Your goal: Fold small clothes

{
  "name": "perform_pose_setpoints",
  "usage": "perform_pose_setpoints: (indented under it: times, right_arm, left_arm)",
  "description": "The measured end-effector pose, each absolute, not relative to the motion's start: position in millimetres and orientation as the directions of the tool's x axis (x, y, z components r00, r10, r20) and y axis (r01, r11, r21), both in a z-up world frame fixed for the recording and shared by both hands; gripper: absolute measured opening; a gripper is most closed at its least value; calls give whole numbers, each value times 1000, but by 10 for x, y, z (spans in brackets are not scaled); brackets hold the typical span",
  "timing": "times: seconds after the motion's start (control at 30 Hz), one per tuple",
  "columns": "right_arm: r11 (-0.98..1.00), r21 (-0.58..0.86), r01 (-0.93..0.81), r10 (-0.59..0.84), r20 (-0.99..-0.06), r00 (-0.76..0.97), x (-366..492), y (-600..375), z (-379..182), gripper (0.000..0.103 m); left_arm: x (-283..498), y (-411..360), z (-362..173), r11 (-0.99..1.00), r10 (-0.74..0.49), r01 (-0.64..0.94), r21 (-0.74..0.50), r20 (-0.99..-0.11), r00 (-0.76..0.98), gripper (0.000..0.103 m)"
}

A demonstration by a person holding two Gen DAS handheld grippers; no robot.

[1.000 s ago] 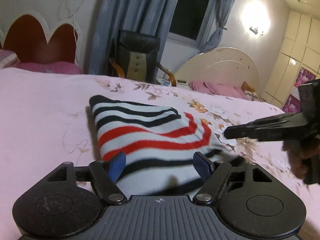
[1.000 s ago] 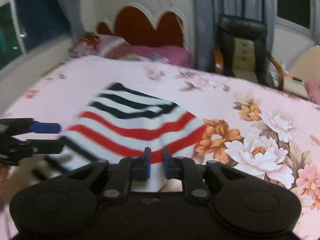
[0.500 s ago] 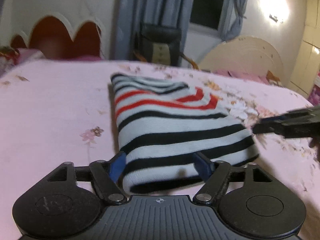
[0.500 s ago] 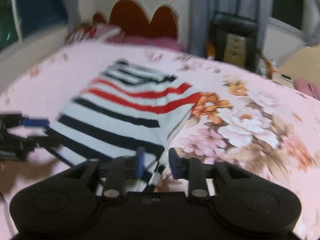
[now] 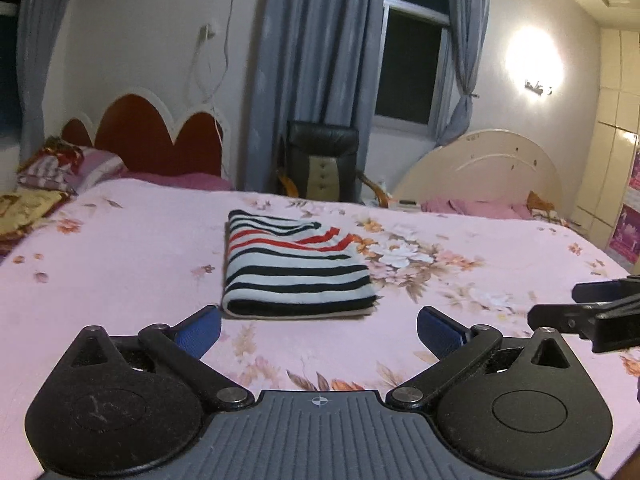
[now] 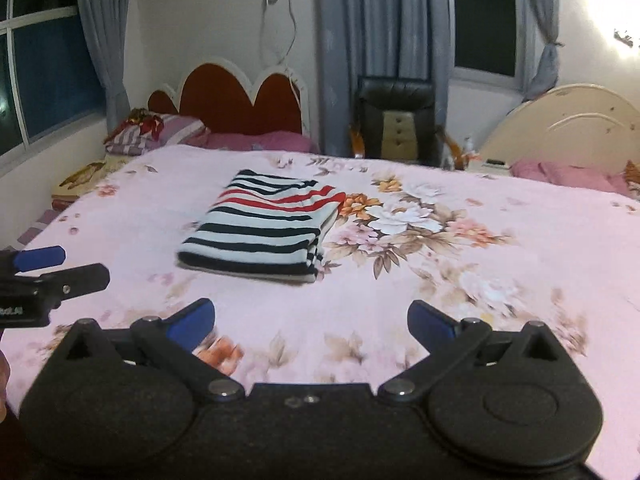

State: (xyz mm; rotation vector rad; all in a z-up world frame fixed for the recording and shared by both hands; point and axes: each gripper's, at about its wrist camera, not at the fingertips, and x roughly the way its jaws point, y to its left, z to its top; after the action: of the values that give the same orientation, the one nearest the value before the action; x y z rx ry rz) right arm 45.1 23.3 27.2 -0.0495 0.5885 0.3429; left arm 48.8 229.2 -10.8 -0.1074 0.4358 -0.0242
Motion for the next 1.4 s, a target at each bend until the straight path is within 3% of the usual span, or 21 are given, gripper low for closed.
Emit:
perform_pose_setpoints:
  times: [0.17,0.47,0.93,1.4]
  right_arm:
    - [949,60,-310,295,-523,800,-167,168,431,102]
    - [953,101,-285,298,-477,827,-457,69,624,102]
    - [947,68,-314,310,-451,837,-546,46,767,102]
    - [949,69,-307,304,-453,838,-588,90,781,102]
  left_arm:
    - [-3,2235,123,999,-24,3,-54,-406,914,103]
    - [-398,2179,439,999,6,-21,-37,-365,931,103]
    - [-473,2043,562,999,8,-22,-40,-317,948,103]
    - [-504,2061,551,999,3,-14,-32,-325,946,103]
